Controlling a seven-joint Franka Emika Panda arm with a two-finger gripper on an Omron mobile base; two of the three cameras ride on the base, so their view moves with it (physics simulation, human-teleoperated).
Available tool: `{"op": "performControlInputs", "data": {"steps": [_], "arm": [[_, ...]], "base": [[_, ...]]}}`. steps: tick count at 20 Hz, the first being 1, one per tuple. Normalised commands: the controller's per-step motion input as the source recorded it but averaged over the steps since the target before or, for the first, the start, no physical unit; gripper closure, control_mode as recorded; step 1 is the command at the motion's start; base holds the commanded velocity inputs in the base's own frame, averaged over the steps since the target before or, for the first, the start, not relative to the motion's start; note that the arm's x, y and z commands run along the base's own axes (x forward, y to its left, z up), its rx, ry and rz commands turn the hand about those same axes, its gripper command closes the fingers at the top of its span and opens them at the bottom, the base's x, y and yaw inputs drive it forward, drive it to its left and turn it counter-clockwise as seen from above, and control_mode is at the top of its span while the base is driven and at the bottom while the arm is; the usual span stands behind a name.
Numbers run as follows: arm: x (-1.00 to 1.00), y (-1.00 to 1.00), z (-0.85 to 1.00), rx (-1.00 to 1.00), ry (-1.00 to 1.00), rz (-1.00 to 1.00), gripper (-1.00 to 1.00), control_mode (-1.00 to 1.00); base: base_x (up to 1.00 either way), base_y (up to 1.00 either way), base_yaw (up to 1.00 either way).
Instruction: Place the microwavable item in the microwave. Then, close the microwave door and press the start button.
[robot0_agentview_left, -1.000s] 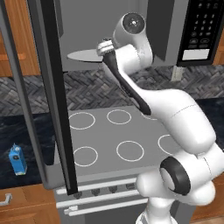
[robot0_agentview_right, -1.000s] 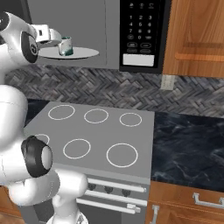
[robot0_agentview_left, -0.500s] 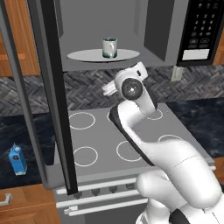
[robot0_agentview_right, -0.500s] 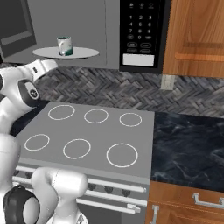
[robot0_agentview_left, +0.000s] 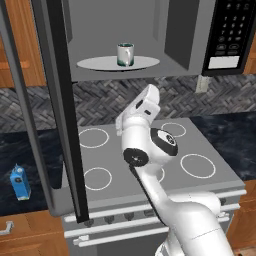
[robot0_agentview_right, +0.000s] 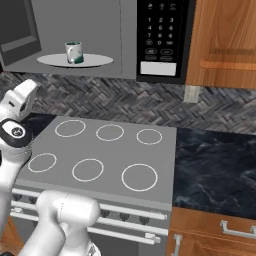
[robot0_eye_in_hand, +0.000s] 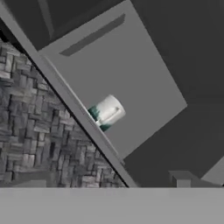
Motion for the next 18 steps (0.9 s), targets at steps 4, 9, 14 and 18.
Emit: {"op": "performControlInputs", "data": {"steps": [4, 9, 14, 18], "arm": [[-0.47, 0.67, 0.12, -0.35, -0.27, -0.14, -1.0, -1.0], [-0.48, 0.54, 0.01, -0.31, -0.28, -0.1, -1.0, -1.0], [-0.55, 0.53, -0.03, -0.23, -0.1, -0.13, -1.0, -1.0], [-0.34, 0.6, -0.22, -0.23, -0.01, -0.16, -1.0, -1.0]], "base": [[0.0, 0.0, 0.0], [0.0, 0.0, 0.0], [0.0, 0.0, 0.0], [0.0, 0.0, 0.0]]}}
